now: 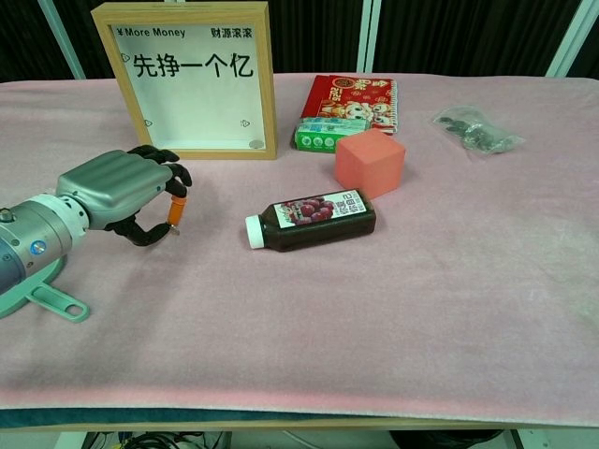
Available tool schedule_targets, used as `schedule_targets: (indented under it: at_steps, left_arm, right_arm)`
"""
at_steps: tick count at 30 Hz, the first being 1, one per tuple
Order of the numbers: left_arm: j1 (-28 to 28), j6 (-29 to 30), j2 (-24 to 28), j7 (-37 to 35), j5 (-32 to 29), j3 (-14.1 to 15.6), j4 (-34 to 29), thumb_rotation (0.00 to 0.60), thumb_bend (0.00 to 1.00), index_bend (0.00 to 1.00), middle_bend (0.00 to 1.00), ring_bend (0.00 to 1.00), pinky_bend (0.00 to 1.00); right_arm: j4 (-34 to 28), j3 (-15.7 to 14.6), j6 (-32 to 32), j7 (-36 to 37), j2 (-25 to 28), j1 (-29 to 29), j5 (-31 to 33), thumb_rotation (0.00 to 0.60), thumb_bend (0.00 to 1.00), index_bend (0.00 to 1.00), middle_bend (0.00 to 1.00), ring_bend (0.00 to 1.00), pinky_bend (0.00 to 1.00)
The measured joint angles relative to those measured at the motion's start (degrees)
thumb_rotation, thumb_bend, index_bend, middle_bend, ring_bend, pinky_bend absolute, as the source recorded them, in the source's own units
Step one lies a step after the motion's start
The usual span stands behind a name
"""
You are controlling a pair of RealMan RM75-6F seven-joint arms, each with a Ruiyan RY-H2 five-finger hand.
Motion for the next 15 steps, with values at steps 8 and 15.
schedule_targets:
  at_steps: [8,15]
  left_arm:
    - [0.05,-0.06,-0.18,-0.18,0.15,-0.22,0.27,0.600,0.48,0.60,0.21,0.00,0.00]
    - [0.07,-0.17,-0.47,-0.36,0.23,-0.47,0.50,0.600,0.49,0.61,0.22,0.00,0.00]
  right_arm:
    - [-0.01,0.15,0.06,-0.10,-0.08,0.02,0.37,0.600,0.07,0.19,0.08,0.14,0.20]
    - [-0.04,0.17,0.19,-0.11,-0.12,0.00,0.34,0.600,0.07,0.19,0.08,0.14,0.20]
